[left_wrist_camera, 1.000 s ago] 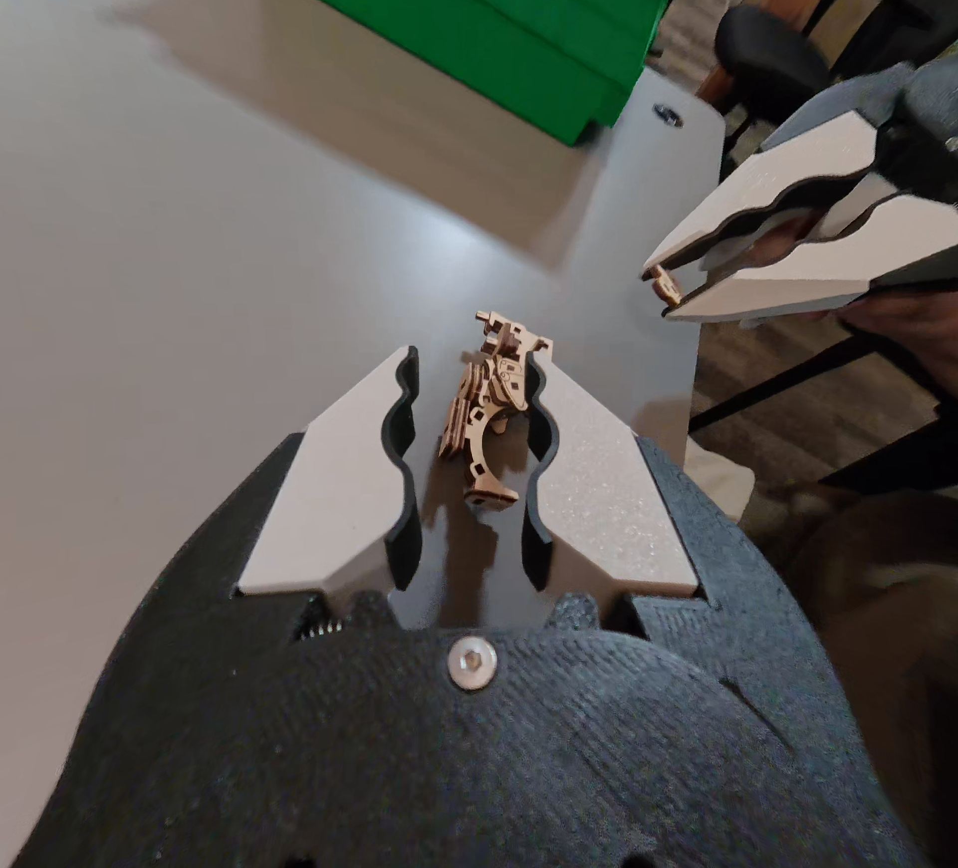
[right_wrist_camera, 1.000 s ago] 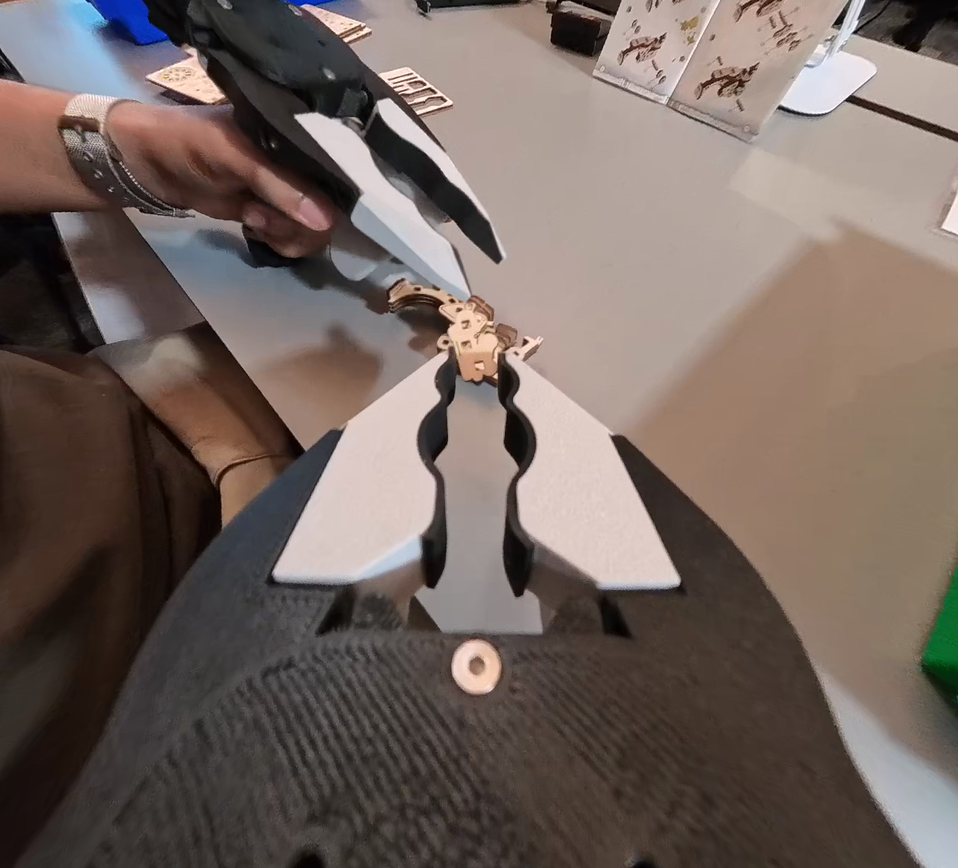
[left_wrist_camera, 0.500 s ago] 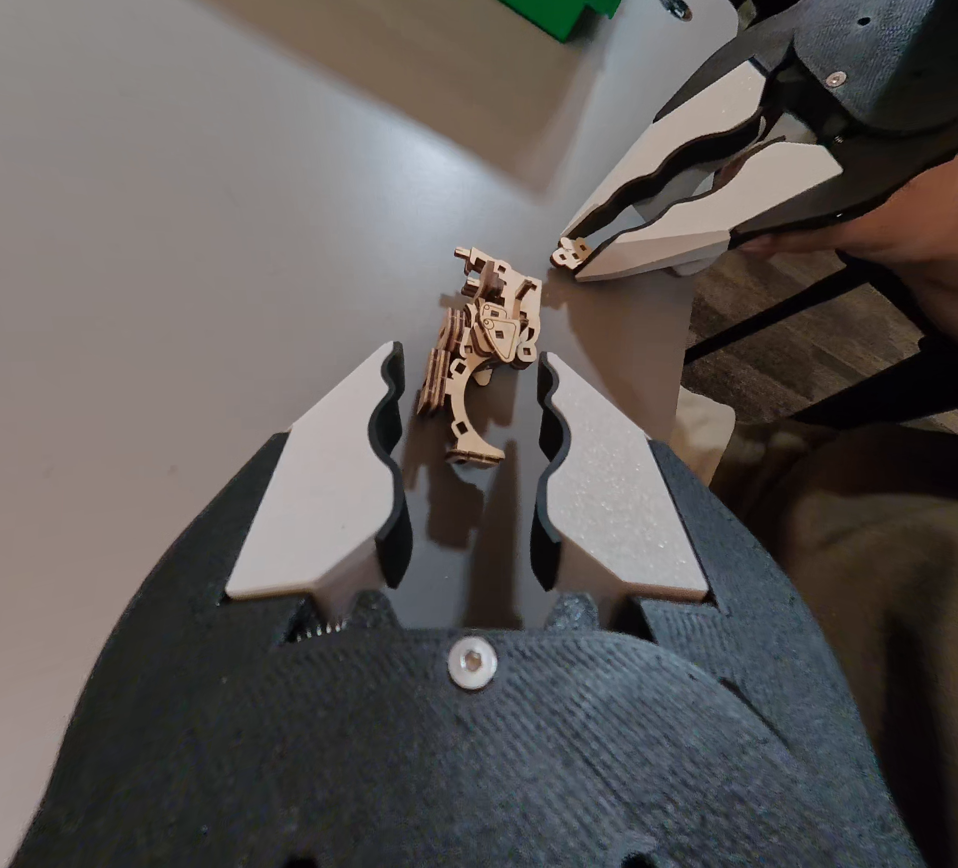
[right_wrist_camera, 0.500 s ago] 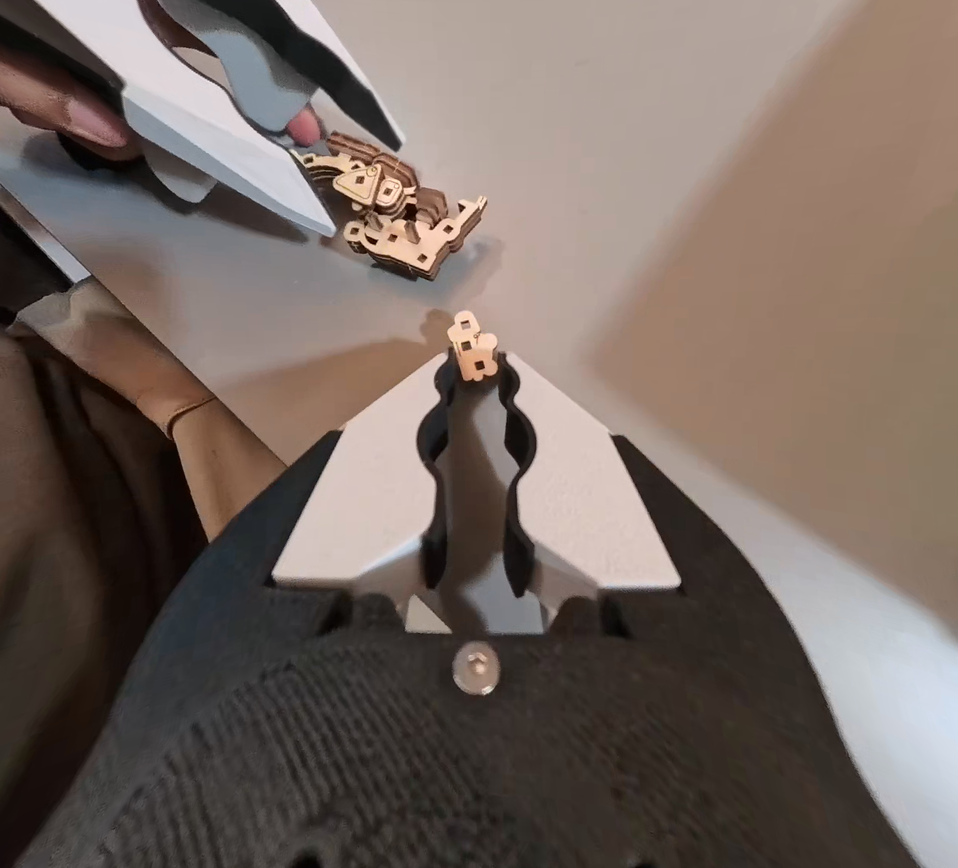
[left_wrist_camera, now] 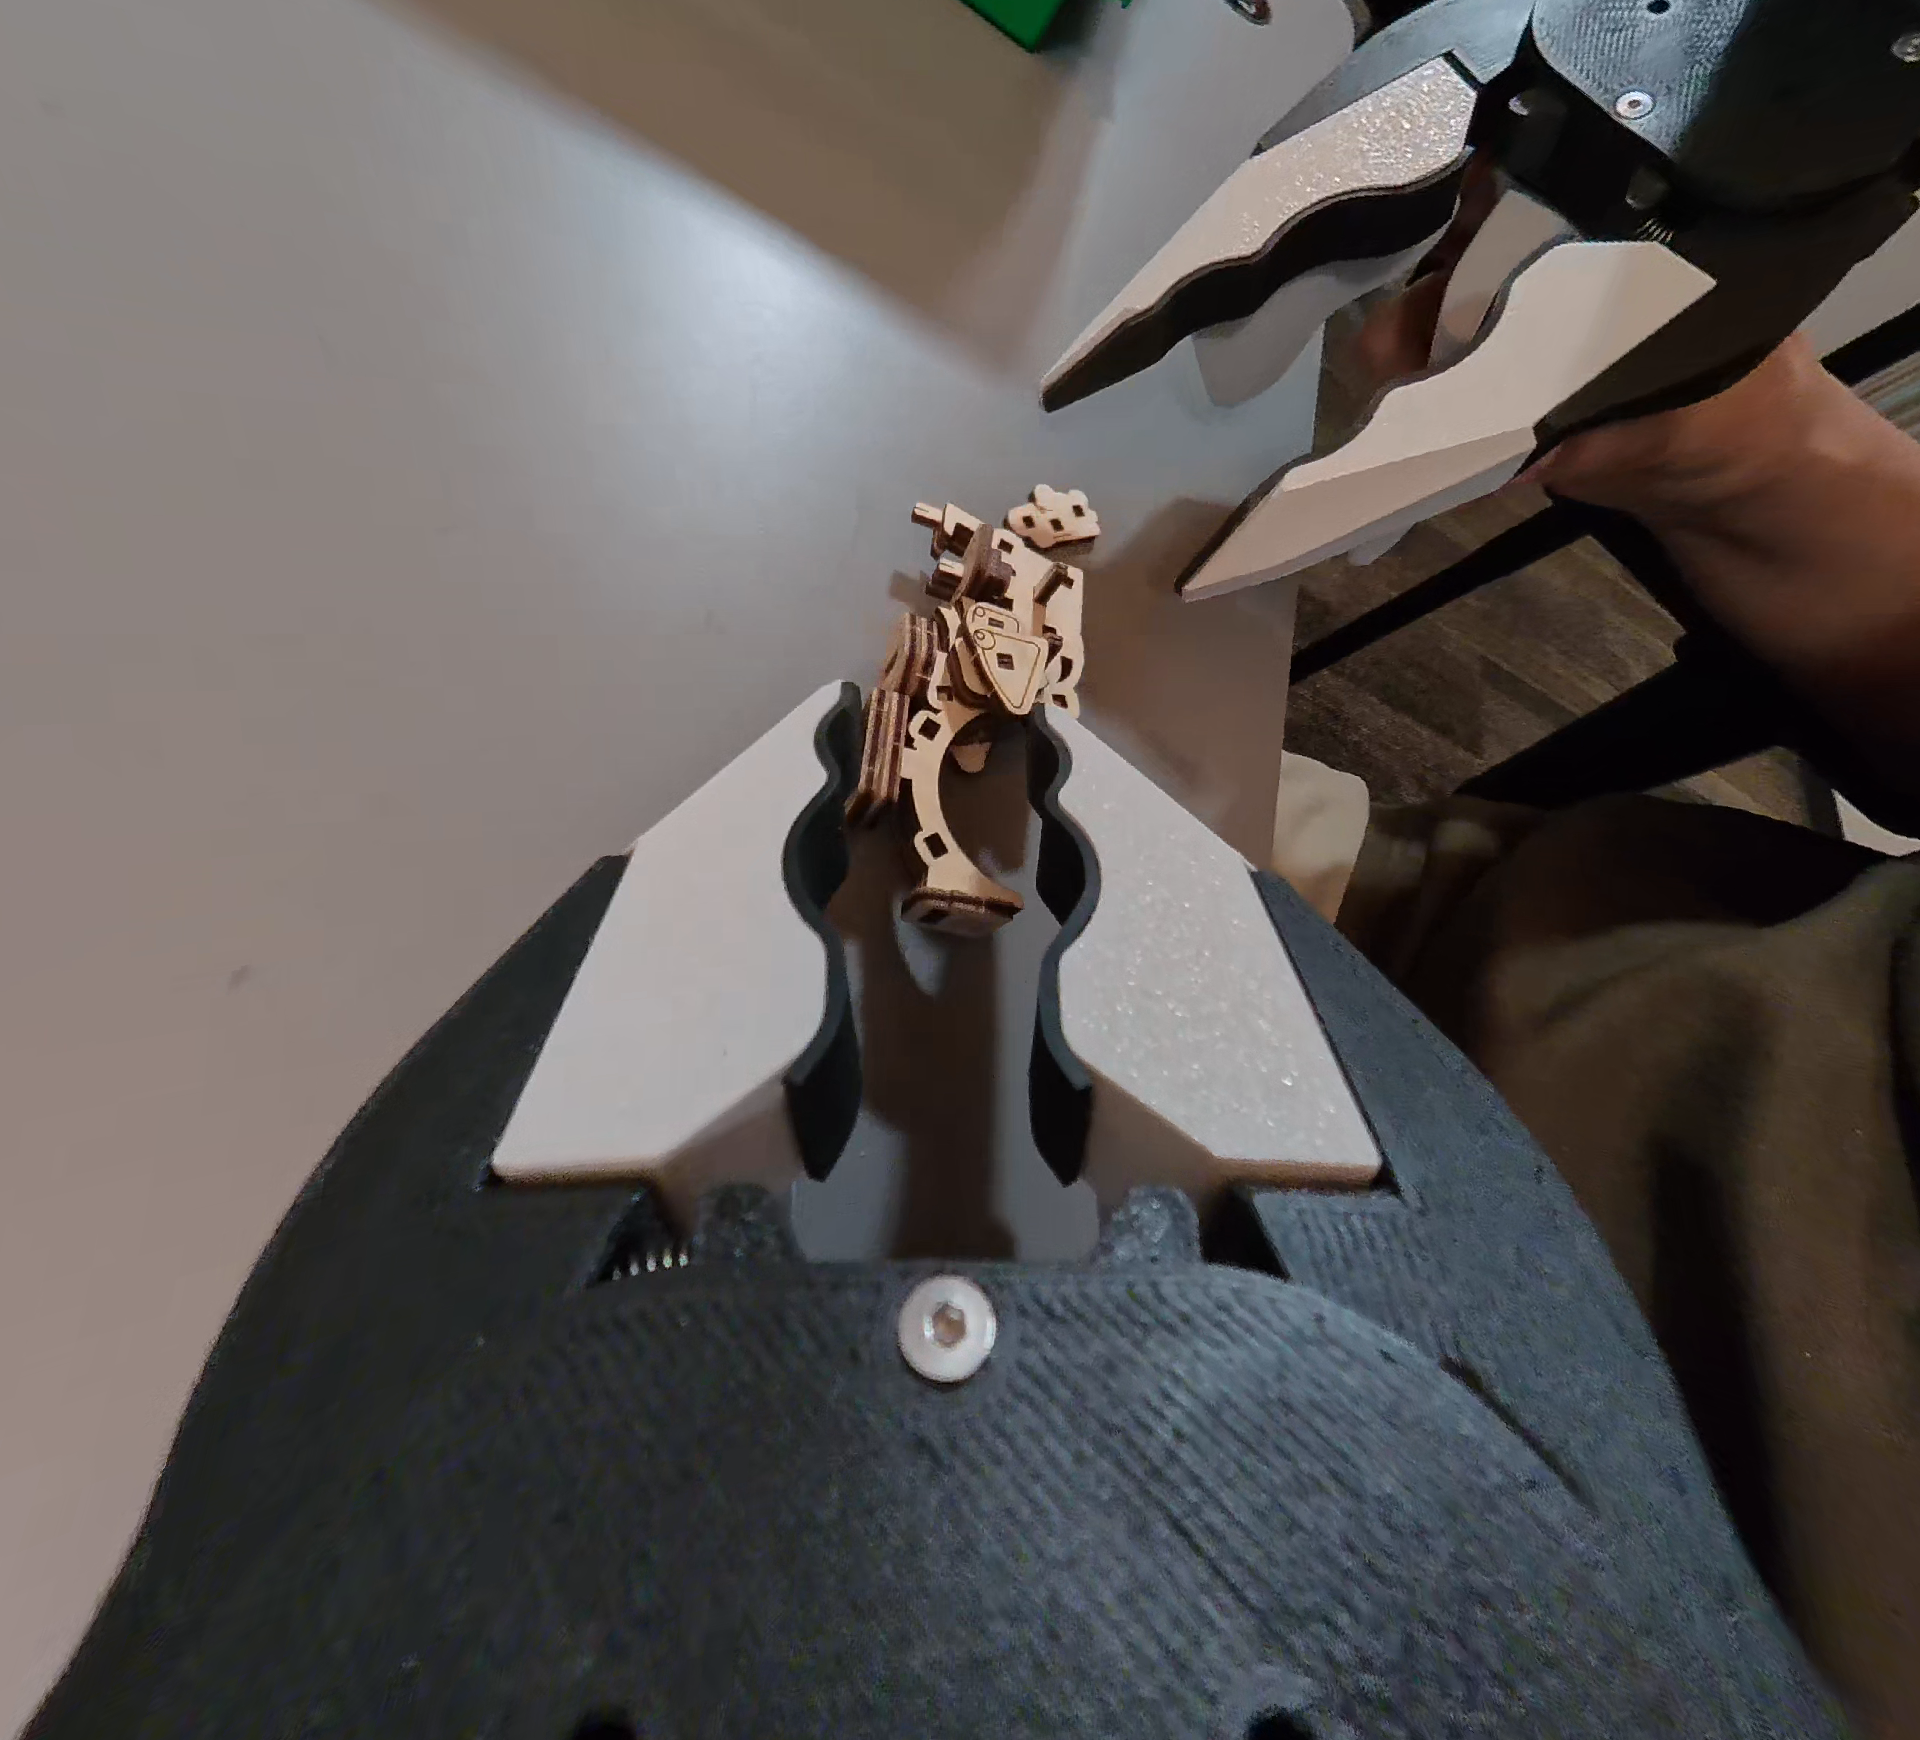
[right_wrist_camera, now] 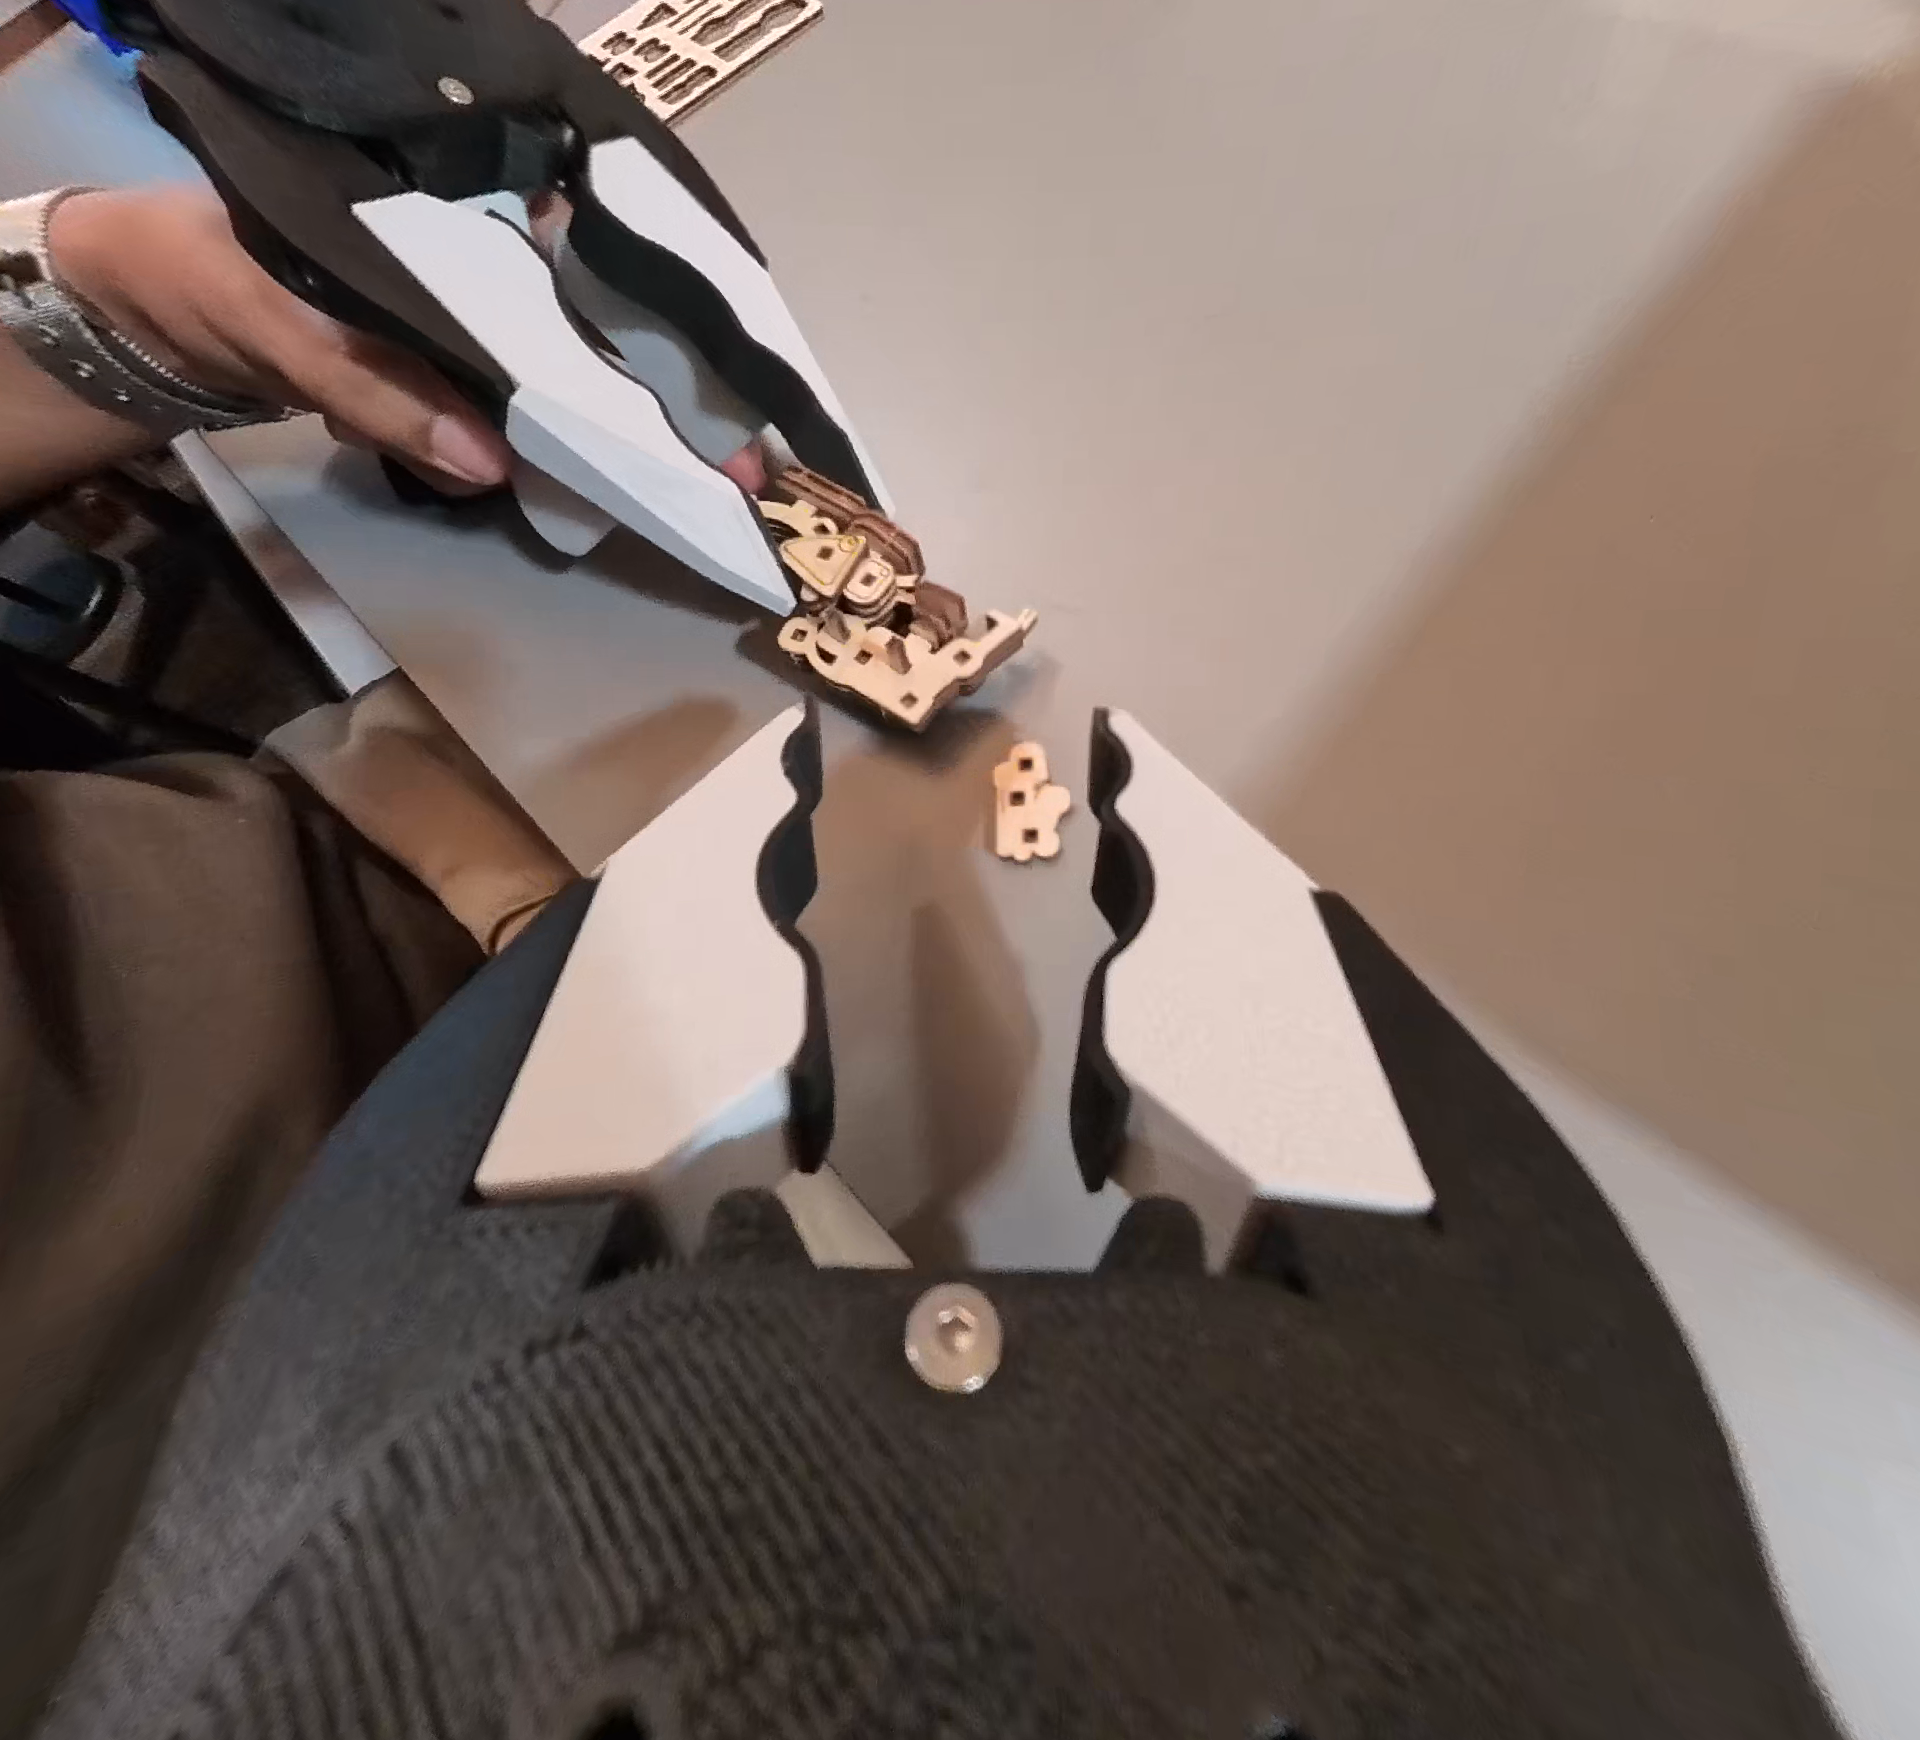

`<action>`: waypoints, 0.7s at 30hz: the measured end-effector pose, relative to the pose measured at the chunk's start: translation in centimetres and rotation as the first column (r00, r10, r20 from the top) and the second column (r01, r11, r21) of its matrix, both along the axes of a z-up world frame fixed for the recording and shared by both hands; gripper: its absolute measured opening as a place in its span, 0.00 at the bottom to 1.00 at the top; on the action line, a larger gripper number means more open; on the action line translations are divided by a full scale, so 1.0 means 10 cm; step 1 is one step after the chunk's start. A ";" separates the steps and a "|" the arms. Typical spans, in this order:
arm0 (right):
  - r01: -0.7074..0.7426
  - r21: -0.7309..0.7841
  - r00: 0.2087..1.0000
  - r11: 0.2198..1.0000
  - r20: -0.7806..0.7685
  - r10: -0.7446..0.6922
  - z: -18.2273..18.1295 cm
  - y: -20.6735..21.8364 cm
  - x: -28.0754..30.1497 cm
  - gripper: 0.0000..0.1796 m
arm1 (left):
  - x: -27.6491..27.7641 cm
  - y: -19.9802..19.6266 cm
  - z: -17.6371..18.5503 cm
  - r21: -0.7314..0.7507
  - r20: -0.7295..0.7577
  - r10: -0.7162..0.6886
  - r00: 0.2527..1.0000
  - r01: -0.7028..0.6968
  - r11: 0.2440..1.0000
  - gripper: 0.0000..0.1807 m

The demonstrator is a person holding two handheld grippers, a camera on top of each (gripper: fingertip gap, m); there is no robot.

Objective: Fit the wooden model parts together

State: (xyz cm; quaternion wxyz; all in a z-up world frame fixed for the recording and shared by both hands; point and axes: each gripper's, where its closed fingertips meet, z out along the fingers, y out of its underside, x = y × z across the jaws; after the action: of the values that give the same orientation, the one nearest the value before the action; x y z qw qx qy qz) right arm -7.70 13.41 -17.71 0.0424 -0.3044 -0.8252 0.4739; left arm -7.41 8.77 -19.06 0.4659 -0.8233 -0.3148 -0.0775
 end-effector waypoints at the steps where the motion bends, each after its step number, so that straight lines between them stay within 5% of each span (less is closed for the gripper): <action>1: -0.011 0.001 1.000 1.000 0.002 0.011 0.00 -0.02 0.02 0.28 | 0.01 0.01 0.00 0.004 0.002 -0.008 1.000 0.008 1.000 0.16; 14: -0.057 0.075 0.996 0.996 0.074 0.052 -0.20 -0.12 0.16 0.21 | 0.03 0.01 0.06 0.087 0.064 -0.033 0.997 0.027 0.996 0.16; 21: 0.034 -0.236 0.977 0.971 0.213 0.018 0.11 -0.12 0.09 0.21 | 0.03 0.01 0.12 0.126 0.053 -0.041 0.998 0.034 0.991 0.15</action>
State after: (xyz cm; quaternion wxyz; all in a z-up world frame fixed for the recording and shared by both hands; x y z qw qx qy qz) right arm -6.78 12.23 -16.57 -0.0814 -0.3598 -0.7607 0.5340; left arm -7.11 8.86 -17.82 0.5059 -0.7958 -0.3068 -0.1286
